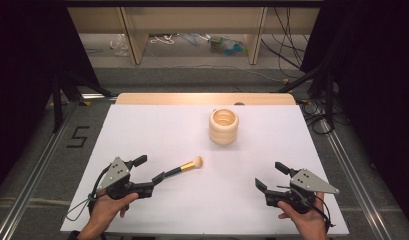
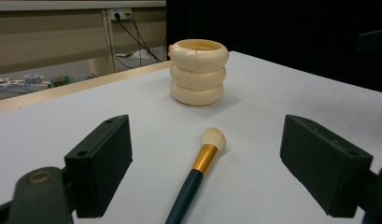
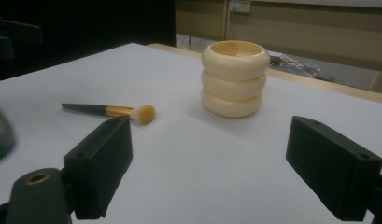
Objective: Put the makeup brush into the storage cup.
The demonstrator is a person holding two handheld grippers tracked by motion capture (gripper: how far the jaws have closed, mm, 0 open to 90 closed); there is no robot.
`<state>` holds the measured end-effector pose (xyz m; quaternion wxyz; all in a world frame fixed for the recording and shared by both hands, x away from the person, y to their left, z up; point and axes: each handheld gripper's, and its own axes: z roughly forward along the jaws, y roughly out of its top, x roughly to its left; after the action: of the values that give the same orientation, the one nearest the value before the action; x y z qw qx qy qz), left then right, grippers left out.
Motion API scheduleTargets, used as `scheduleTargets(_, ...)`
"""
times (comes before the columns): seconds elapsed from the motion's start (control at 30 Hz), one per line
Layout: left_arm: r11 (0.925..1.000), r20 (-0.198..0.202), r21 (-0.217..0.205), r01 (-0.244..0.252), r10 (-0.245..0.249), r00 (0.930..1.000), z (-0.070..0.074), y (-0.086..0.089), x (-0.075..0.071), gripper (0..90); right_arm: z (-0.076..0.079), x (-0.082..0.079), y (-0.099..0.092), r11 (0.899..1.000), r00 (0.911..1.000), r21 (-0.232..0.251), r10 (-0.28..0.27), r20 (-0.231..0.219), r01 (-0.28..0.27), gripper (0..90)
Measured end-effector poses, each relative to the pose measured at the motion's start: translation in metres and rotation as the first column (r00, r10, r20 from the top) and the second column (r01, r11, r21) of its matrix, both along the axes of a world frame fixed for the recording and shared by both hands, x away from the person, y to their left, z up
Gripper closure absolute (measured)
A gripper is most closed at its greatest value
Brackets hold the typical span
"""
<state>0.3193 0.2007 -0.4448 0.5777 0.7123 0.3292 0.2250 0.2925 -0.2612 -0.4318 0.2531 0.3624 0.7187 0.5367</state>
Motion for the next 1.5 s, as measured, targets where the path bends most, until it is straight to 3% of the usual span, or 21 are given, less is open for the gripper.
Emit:
scheduleTargets(0.13,1.0000,-0.009,-0.001,-0.009,0.009,0.9999,-0.001,-0.001,0.002,16.9,-0.001,0.002,0.001,1.000,0.9998,0.005,0.010,0.016,-0.010,15.7)
scheduleTargets(0.27,0.9998,-0.055,-0.011,0.015,-0.015,0.9984,-0.001,-0.002,0.005,16.3,-0.001,0.003,0.001,1.000,0.9995,0.000,0.028,0.018,-0.028,15.7)
scheduleTargets(0.4,0.9983,-0.115,0.046,0.036,-0.031,0.9929,-0.003,-0.014,0.010,16.8,-0.002,0.002,0.001,1.000,0.9998,0.019,0.012,-0.013,-0.012,15.8)
scheduleTargets(0.6,0.9910,-0.159,0.105,0.083,-0.065,0.9851,-0.001,-0.020,0.016,16.5,-0.002,0.002,0.001,1.000,0.9998,0.015,0.017,-0.012,-0.017,15.8)
scheduleTargets(0.7,0.9803,-0.179,0.153,0.125,-0.097,0.9791,0.003,-0.023,0.020,15.9,-0.002,0.002,0.001,1.000,0.9998,0.023,0.019,-0.010,-0.018,15.8)
scheduleTargets(0.83,0.9575,-0.200,0.253,0.139,-0.089,0.9757,0.007,-0.027,0.029,16.7,-0.002,0.002,0.001,0.999,0.9997,0.024,0.021,-0.011,-0.020,15.8)
scheduleTargets(0.9,0.9466,-0.235,0.279,0.162,-0.096,0.9673,0.008,-0.028,0.034,18.3,-0.001,0.002,0.001,0.999,0.9996,0.027,0.022,-0.017,-0.022,15.8)
scheduleTargets(0.93,0.9489,-0.241,0.266,0.169,-0.105,0.9648,0.007,-0.031,0.037,18.6,-0.001,0.002,0.001,0.999,0.9996,0.028,0.023,-0.018,-0.022,15.9)
scheduleTargets(1.0,0.9039,-0.260,0.369,0.216,-0.123,0.9578,0.011,-0.036,0.045,20.6,-0.001,0.002,0.001,0.999,0.9995,0.029,0.025,-0.018,-0.025,15.9)
scheduleTargets(1.03,0.9039,-0.260,0.369,0.216,-0.123,0.9578,0.011,-0.036,0.045,21.6,-0.001,0.002,0.001,0.999,0.9995,0.029,0.025,-0.018,-0.025,15.9)
scheduleTargets(1.07,0.8906,-0.283,0.389,0.235,-0.127,0.9505,0.012,-0.039,0.048,21.6,-0.001,0.002,0.001,0.999,0.9996,0.023,0.025,-0.013,-0.025,15.9)
scheduleTargets(1.17,0.8629,-0.333,0.424,0.274,-0.133,0.9335,0.012,-0.049,0.057,24.9,-0.001,0.002,0.002,0.999,0.9994,0.031,0.030,-0.018,-0.029,16.0)
scheduleTargets(1.2,0.8428,-0.342,0.450,0.295,-0.143,0.9288,0.013,-0.051,0.060,26.1,-0.001,0.002,0.002,0.999,0.9993,0.031,0.032,-0.021,-0.031,16.0)
scheduleTargets(1.23,0.8390,-0.365,0.454,0.300,-0.133,0.9215,0.012,-0.054,0.062,26.1,-0.001,0.002,0.002,0.999,0.9993,0.031,0.032,-0.021,-0.031,16.0)
scheduleTargets(1.27,0.8145,-0.383,0.485,0.319,-0.130,0.9146,0.012,-0.058,0.068,27.4,-0.001,0.002,0.001,0.999,0.9992,0.030,0.034,-0.021,-0.033,16.0)
scheduleTargets(1.3,0.8145,-0.383,0.485,0.319,-0.130,0.9146,0.012,-0.058,0.068,27.8,-0.001,0.002,0.001,0.999,0.9992,0.030,0.034,-0.021,-0.033,16.0)
scheduleTargets(1.33,0.7953,-0.395,0.506,0.334,-0.130,0.9093,0.012,-0.061,0.073,27.8,-0.001,0.002,0.001,0.999,0.9992,0.030,0.035,-0.021,-0.034,16.0)
scheduleTargets(1.37,0.7846,-0.417,0.514,0.346,-0.125,0.9005,0.011,-0.065,0.078,28.5,-0.002,0.002,0.001,0.999,0.9992,0.028,0.036,-0.019,-0.035,16.0)
scheduleTargets(1.4,0.7846,-0.417,0.514,0.346,-0.125,0.9005,0.011,-0.065,0.078,29.3,-0.002,0.002,0.001,0.999,0.9992,0.028,0.036,-0.019,-0.035,16.0)
scheduleTargets(1.47,0.7510,-0.436,0.541,0.379,-0.135,0.8897,0.011,-0.067,0.084,30.4,-0.001,0.002,0.000,0.999,0.9994,0.015,0.031,-0.016,-0.031,16.0)
scheduleTargets(1.5,0.7512,-0.454,0.536,0.385,-0.129,0.8818,0.009,-0.069,0.086,30.3,-0.002,0.002,0.001,0.999,0.9991,0.024,0.038,-0.016,-0.038,16.0)
